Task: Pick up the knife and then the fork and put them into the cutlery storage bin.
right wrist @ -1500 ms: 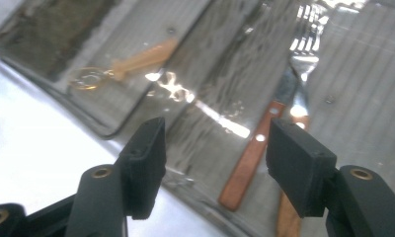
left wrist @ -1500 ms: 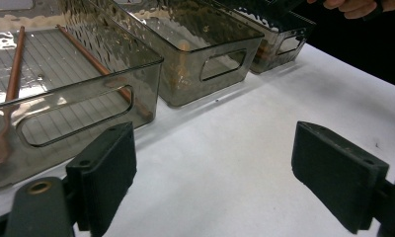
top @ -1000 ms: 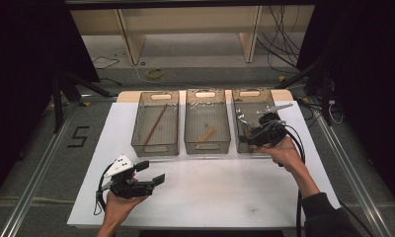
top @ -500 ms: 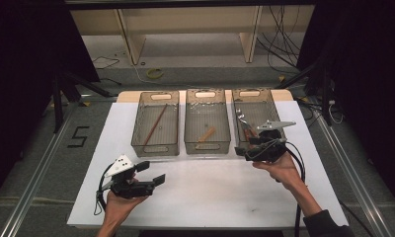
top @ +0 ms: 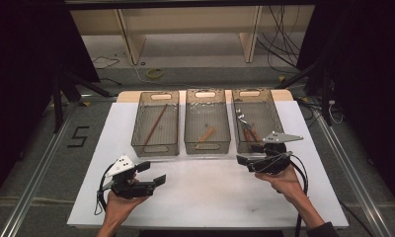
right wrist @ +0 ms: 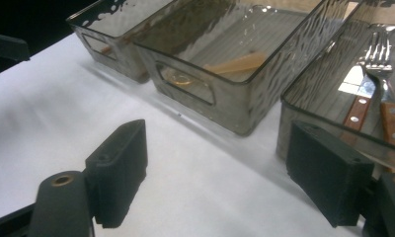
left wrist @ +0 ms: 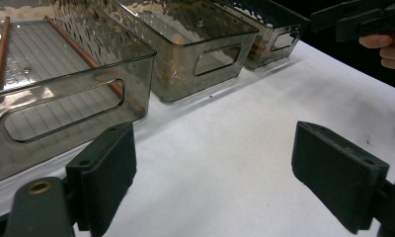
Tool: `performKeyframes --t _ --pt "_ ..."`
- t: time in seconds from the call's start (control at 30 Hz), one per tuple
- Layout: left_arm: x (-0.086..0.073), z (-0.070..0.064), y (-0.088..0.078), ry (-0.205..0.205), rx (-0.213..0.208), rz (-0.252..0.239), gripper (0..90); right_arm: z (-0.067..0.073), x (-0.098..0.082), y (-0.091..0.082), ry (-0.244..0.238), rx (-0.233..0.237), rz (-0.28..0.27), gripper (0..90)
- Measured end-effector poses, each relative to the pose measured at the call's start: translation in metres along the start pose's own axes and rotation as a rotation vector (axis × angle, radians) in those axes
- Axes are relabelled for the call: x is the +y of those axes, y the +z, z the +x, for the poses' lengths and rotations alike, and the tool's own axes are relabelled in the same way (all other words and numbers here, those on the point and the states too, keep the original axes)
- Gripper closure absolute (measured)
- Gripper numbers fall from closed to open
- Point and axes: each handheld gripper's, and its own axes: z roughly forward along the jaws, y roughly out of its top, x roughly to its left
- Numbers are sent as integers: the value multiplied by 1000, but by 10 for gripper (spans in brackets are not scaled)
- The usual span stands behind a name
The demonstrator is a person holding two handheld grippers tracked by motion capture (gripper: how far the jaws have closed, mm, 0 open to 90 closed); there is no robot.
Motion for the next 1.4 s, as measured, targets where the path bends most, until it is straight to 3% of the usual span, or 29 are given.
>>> performKeyframes --t 0.3,0.8,1.4 --pt "0 0 0 5 -9 6 167 7 -16 -6 -23 6 -32 234" --pt "0 -1 1 6 -20 7 167 11 -43 -21 2 23 -95 226" --pt "-1 -1 1 13 -27 16 167 20 -61 -26 -3 20 -104 202"
